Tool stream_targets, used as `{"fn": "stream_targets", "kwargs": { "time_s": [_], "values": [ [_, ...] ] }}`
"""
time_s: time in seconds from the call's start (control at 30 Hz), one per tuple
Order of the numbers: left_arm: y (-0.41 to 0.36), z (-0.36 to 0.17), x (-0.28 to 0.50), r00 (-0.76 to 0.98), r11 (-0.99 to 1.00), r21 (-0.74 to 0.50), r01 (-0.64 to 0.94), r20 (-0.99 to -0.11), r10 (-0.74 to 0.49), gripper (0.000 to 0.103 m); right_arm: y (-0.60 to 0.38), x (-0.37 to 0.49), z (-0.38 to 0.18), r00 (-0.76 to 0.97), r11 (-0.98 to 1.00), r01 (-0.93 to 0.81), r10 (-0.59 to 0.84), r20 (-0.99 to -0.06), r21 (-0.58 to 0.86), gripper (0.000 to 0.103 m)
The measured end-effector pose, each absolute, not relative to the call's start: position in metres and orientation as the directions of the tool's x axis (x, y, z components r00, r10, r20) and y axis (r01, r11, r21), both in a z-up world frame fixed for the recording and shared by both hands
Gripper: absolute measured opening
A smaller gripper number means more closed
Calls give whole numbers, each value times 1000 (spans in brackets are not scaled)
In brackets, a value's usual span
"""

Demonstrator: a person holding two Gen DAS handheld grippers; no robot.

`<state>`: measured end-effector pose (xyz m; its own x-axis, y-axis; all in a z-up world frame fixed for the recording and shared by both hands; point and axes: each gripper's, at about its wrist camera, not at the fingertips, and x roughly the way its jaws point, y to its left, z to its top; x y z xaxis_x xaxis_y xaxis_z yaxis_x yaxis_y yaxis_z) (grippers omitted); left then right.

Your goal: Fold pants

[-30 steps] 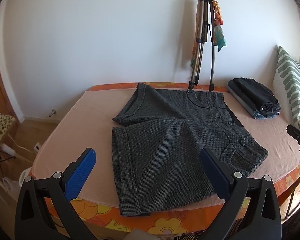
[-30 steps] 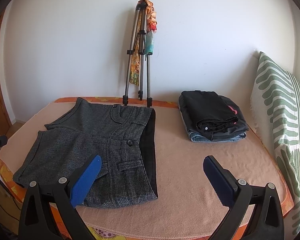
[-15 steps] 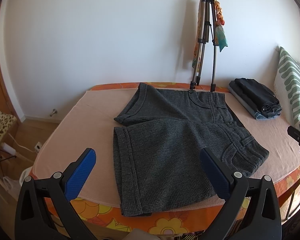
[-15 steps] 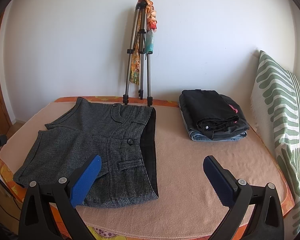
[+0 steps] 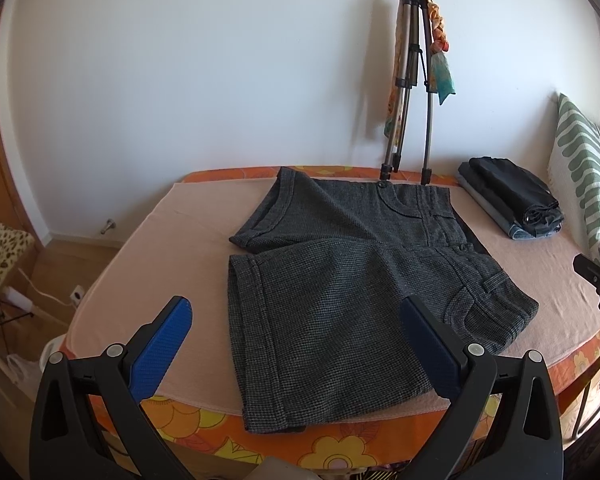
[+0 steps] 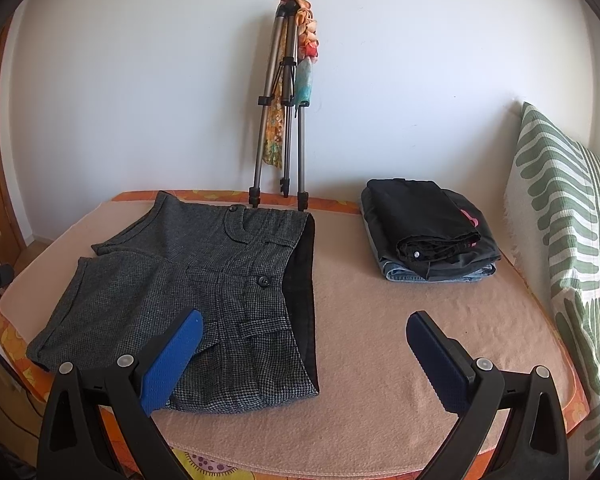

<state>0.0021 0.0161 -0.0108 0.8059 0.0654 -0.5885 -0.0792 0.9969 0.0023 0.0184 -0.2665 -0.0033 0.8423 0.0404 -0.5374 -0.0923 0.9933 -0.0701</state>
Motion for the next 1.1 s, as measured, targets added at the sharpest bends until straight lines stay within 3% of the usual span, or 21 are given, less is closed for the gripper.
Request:
{"fn": "stream_targets", "kwargs": {
  "time_s": [0.57,0.63,0.8,0.93,1.1],
  "values": [
    [15,-12,0,807,998,20,-51,-588,53,102,-262,15,-4,841,991,-106,43,-540,-86,103],
    [17,-12,0,807,999,3,-40,-590,34,97,-261,14,-4,842,989,-117,51,-537,-90,103],
    [25,-13,-4,812,999,-16,-48,-583,29,96,-253,10,-7,851,978,-163,73,-521,-130,103],
    [38,-17,-9,825,997,-80,-4,-563,-42,89,-249,11,-16,817,949,-302,208,-537,-92,102],
    [54,-30,-12,788,996,-80,29,-612,-72,79,-244,16,-28,752,899,-429,301,-586,-89,90]
  ]
}}
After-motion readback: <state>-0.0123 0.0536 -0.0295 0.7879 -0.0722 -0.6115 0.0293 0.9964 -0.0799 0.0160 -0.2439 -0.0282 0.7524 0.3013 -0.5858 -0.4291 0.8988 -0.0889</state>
